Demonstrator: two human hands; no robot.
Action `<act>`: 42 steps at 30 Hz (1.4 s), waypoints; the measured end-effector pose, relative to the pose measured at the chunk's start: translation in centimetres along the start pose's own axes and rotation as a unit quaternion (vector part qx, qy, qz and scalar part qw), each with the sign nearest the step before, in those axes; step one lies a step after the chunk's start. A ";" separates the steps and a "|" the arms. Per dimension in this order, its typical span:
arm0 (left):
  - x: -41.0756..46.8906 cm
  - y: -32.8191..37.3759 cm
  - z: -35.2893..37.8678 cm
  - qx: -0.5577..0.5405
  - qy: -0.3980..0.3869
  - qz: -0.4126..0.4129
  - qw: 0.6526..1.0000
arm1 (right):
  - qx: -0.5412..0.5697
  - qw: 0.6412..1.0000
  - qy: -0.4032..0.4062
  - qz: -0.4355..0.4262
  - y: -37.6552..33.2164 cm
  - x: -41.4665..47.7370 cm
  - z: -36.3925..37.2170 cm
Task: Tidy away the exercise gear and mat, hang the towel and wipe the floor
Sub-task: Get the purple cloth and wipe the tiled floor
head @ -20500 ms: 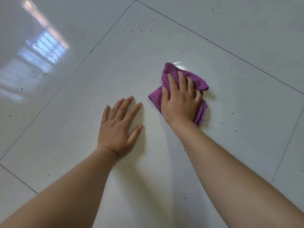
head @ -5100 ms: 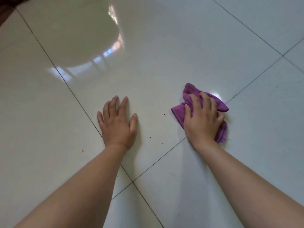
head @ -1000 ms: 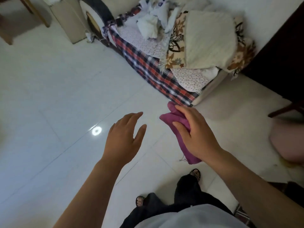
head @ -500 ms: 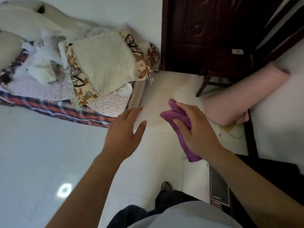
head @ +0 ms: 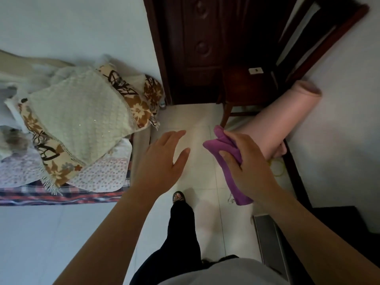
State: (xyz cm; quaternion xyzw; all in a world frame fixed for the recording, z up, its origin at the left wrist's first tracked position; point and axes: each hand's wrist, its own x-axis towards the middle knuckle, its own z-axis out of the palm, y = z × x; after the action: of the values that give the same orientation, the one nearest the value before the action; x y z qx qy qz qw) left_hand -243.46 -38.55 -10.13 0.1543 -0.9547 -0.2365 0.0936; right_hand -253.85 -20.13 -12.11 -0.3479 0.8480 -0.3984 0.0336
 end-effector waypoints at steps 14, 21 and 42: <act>25.1 -5.8 -1.0 -0.032 -0.046 0.080 0.995 | -0.031 0.996 0.050 0.060 4.1 22.2 1.8; 35.5 -2.5 2.8 -0.034 -0.106 0.142 0.984 | -0.047 0.985 0.106 0.127 10.5 27.6 -2.1; 65.5 11.3 13.6 -0.047 -0.177 0.203 0.962 | -0.065 0.964 0.154 0.206 31.1 46.7 -15.9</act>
State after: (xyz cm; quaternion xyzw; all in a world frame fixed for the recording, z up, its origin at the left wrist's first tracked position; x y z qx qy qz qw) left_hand -310.89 -45.54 -9.60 -0.0918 -0.9551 -0.2809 -0.0234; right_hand -311.99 -24.84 -12.80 -0.1017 0.9204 -0.3754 -0.0392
